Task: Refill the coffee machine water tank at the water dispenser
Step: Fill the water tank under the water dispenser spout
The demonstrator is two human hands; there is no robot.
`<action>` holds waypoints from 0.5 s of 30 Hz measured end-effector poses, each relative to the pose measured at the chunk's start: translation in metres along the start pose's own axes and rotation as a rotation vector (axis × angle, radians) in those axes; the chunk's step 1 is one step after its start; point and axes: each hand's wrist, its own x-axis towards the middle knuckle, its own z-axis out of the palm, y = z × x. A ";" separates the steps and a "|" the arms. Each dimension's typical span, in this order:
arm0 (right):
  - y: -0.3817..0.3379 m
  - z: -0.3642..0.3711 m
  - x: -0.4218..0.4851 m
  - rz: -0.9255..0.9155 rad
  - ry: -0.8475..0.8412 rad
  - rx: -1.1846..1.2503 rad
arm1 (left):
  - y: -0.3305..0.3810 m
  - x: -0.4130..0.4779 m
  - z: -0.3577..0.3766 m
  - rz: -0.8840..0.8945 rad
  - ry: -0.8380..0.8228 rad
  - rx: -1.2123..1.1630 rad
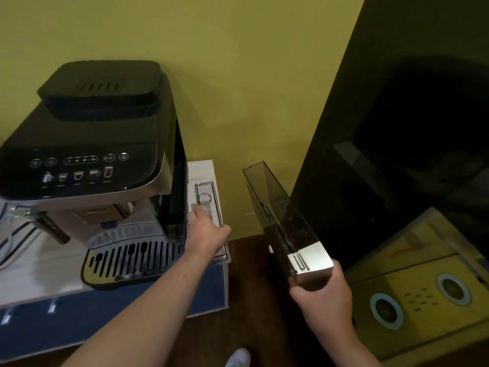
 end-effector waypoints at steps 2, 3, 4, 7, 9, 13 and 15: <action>0.000 0.006 0.009 0.025 0.003 -0.018 | -0.004 0.015 0.009 -0.007 0.000 0.091; 0.000 0.008 0.013 0.038 0.002 -0.024 | -0.007 0.022 0.013 -0.009 -0.010 0.134; 0.000 0.010 0.017 0.051 -0.001 -0.028 | -0.010 0.027 0.017 -0.010 -0.025 0.173; 0.001 0.013 0.027 0.082 -0.004 -0.042 | -0.017 0.043 0.027 -0.013 -0.052 0.273; 0.003 0.015 0.032 0.089 -0.007 -0.049 | -0.019 0.051 0.031 -0.027 -0.059 0.312; 0.005 0.021 0.038 0.081 0.005 -0.047 | -0.022 0.062 0.036 -0.046 -0.062 0.357; 0.004 0.021 0.040 0.071 0.001 -0.037 | -0.024 0.065 0.037 -0.051 -0.070 0.359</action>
